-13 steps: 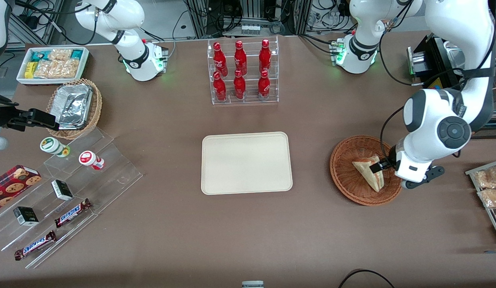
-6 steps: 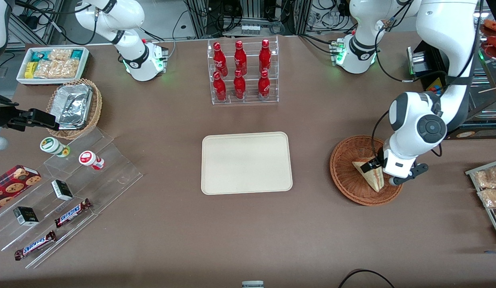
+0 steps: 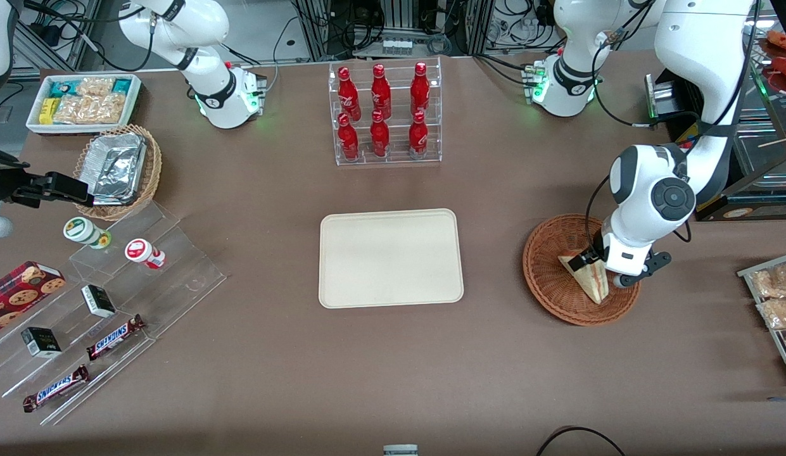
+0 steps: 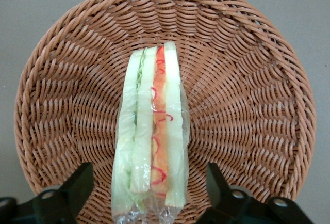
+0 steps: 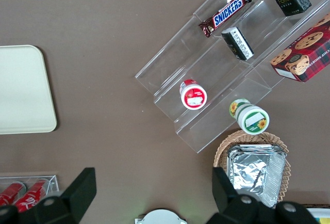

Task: Place sandwich from basket to tray
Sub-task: 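Lower the open left gripper onto the sandwich and close on it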

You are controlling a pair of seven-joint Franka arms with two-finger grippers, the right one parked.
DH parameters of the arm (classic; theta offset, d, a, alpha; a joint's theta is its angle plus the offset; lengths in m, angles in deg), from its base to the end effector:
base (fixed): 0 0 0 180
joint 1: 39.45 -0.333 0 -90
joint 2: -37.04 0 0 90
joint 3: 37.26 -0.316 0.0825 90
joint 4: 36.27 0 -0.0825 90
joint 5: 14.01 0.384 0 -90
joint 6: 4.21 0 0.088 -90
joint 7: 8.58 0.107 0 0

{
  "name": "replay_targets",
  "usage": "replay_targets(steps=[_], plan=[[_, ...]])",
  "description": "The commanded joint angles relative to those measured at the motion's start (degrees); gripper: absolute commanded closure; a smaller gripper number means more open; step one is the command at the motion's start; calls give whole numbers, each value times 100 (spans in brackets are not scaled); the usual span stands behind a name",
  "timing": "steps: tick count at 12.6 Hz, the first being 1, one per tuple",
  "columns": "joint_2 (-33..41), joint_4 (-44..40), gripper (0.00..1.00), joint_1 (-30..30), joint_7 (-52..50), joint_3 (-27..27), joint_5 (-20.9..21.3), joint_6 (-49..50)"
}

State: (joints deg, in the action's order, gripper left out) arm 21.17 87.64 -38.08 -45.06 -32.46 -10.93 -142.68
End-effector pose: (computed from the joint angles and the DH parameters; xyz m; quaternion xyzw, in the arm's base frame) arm 0.5591 -0.0599 0.2660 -0.9699 -0.2432 0.0078 0.0096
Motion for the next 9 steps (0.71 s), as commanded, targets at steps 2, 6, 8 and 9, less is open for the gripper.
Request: replay_targets(steps=[2,6,8,9], plan=[[102,133,96,3,-219,-14,35,-102],[145,81,100,29,-184,-14,44,29],[190,-243,100,65,-140,12,61,606],[181,-541,100,143,-105,21,61,1071]])
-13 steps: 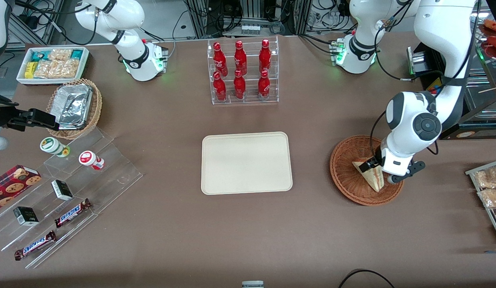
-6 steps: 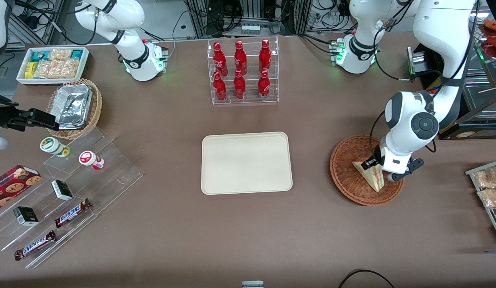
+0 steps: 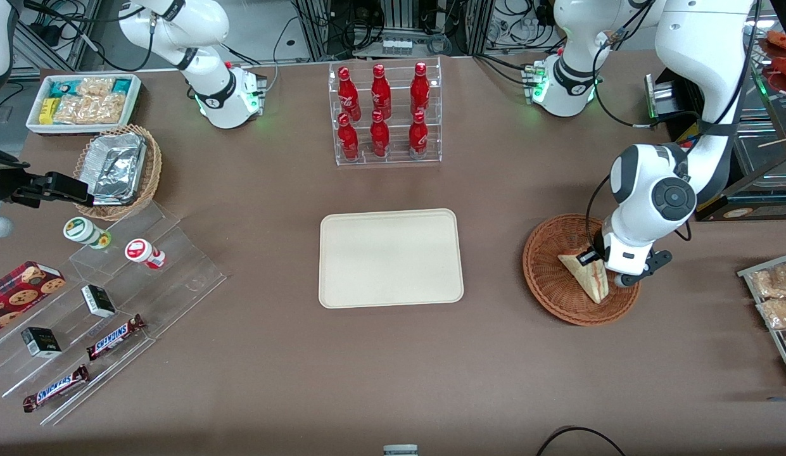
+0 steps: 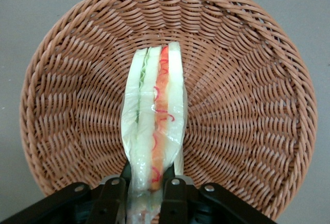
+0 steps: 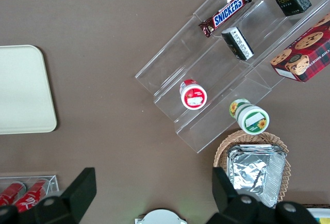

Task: Place sandwich from basket to tray
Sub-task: 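Lower the open left gripper onto the sandwich and close on it, then lift the sandwich out of the basket and carry it over the cream tray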

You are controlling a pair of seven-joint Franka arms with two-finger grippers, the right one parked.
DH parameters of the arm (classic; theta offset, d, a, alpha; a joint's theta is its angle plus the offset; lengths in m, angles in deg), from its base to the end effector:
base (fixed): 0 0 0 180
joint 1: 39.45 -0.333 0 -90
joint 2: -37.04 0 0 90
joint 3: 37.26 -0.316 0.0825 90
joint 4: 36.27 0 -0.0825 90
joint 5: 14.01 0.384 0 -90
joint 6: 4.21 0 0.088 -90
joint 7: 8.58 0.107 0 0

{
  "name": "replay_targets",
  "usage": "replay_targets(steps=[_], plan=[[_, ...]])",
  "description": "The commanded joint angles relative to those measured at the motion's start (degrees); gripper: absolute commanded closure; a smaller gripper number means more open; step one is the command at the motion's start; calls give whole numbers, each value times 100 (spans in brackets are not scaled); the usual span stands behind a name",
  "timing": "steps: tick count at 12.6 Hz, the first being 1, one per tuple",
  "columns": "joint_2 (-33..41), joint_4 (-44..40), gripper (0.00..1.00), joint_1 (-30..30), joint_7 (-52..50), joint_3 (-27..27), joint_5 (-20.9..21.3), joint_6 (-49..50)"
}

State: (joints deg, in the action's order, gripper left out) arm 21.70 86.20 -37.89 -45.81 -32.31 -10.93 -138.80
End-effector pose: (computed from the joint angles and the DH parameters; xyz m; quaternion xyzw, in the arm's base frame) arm 0.5606 -0.0628 0.2756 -0.9685 -0.2472 0.0228 0.0169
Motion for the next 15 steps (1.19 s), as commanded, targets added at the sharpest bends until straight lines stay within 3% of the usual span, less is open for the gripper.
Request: replay_targets(steps=[1,4,8,15], plan=[[110,-730,100,229,-30,6,61,1123],[49,-1400,100,572,-39,15,52,1944],[-13,-1542,100,1318,-47,15,26,1928],[-1162,-2867,100,2813,-161,15,-44,1936]])
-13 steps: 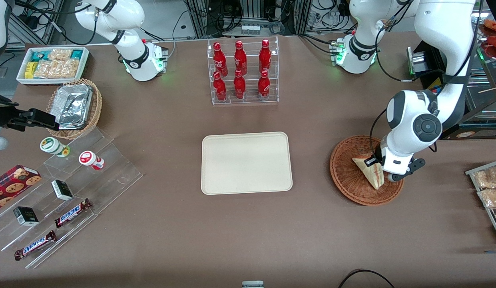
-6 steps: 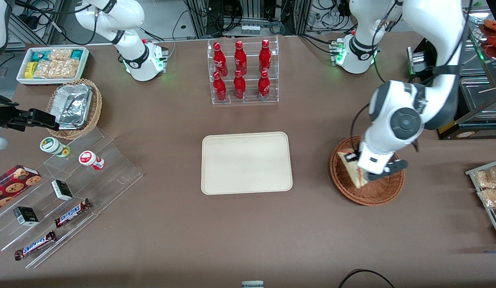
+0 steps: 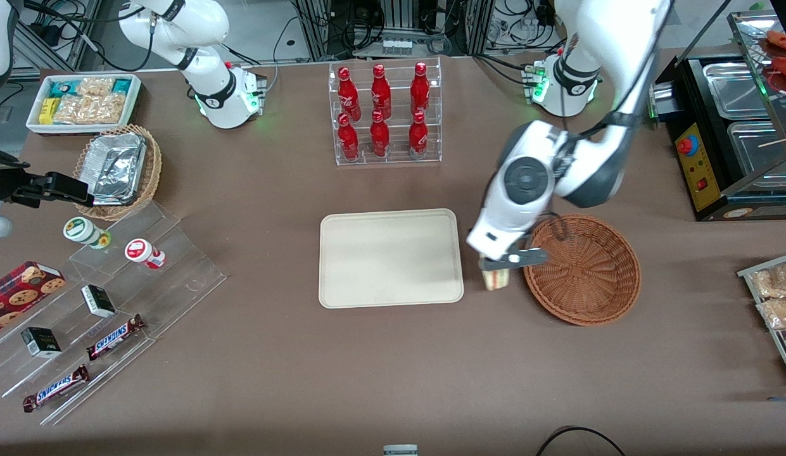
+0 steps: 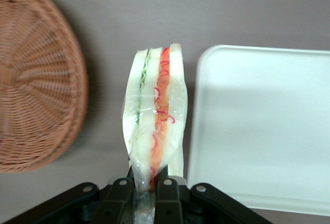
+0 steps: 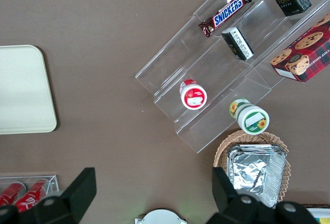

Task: Place sandwich from basket to tray
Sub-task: 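Lift the sandwich out of the basket and carry it over the cream tray, then lower the sandwich onto the tray and open the left gripper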

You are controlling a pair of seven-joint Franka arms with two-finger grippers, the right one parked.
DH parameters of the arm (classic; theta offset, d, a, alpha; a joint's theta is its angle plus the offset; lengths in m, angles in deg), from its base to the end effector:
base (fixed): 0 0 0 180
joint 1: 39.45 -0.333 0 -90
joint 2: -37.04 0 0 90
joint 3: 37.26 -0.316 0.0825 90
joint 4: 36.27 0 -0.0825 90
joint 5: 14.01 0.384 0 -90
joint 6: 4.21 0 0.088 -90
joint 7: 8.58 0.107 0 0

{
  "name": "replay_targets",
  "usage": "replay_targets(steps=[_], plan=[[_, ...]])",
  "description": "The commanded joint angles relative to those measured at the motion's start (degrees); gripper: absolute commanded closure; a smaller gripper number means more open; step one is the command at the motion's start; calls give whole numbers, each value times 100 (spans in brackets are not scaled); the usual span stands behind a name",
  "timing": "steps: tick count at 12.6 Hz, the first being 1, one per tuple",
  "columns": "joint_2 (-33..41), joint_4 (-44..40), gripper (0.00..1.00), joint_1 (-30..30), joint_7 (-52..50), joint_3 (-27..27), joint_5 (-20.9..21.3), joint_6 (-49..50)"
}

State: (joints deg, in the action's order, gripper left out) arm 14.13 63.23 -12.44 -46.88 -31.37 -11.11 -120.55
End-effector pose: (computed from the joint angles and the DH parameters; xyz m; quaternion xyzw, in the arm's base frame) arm 0.5449 -0.3425 0.3412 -0.9979 -0.0376 0.0410 0.0317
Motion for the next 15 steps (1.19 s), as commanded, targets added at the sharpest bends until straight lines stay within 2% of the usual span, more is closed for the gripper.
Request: replay_targets(steps=[1,7,12,15], plan=[[-617,-790,100,478,-194,-79,-131,103],[-1742,-2135,100,1253,-924,-79,-158,111],[-2410,-2935,100,1579,-1398,-79,-167,120],[-2561,-3042,100,1658,-1567,-88,-150,147]])
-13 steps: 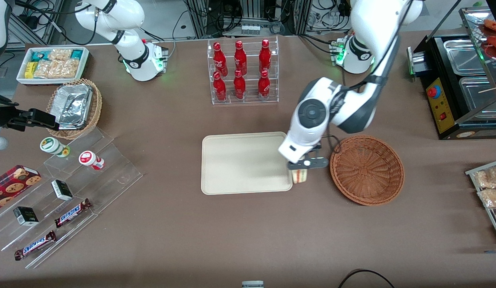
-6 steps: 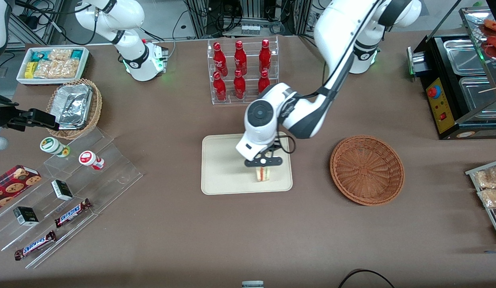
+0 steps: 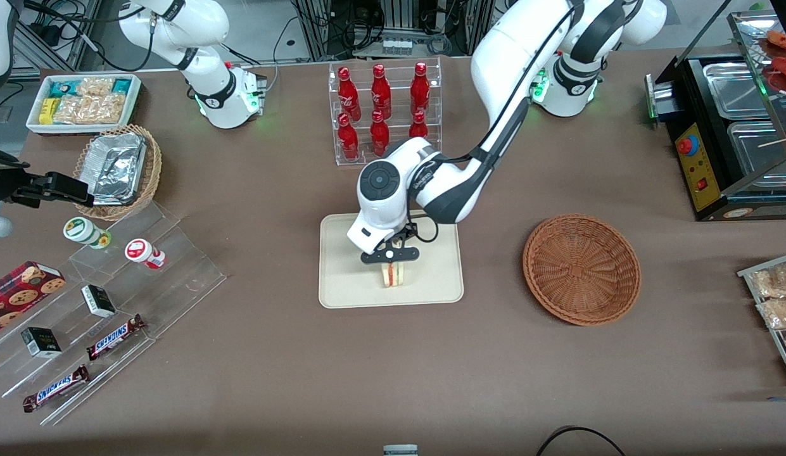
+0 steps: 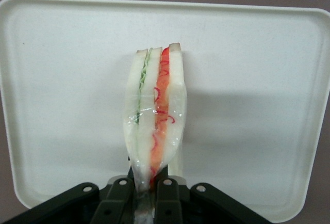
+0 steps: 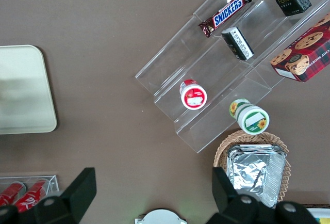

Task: Place sandwich from basket to tray
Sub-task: 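Lower the sandwich onto the tray and open the left gripper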

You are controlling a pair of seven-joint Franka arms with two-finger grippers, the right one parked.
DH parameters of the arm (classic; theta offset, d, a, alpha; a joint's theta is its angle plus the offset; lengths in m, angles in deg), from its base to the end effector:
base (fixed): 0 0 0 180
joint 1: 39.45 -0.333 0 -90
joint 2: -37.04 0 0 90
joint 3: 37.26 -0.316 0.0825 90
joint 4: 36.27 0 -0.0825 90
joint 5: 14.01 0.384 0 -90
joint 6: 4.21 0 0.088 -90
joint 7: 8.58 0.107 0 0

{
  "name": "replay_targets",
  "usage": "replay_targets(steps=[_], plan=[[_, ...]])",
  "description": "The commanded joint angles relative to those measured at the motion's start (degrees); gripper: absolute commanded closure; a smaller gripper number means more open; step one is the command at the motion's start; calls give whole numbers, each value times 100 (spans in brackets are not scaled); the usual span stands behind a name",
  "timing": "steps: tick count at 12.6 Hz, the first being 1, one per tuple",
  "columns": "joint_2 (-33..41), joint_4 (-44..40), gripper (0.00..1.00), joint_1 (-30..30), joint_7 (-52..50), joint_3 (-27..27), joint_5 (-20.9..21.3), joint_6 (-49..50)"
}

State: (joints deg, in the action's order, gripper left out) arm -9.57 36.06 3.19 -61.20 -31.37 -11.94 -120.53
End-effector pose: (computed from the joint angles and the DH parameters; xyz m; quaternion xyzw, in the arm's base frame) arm 0.5093 -0.5444 0.2676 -0.9986 -0.0425 0.0300 0.0024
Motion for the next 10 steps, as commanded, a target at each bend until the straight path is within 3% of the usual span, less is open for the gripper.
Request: replay_targets(steps=[1,5,6,7,8,10], plan=[[-225,-333,100,96,-143,-96,-66,145],[-261,-333,100,148,-266,-96,-57,162],[-270,-333,84,148,-266,-96,-57,154],[-270,-333,39,148,-266,-96,-57,145],[-270,-333,0,157,-275,-96,-31,145],[-235,-333,0,192,-275,-105,-14,171]])
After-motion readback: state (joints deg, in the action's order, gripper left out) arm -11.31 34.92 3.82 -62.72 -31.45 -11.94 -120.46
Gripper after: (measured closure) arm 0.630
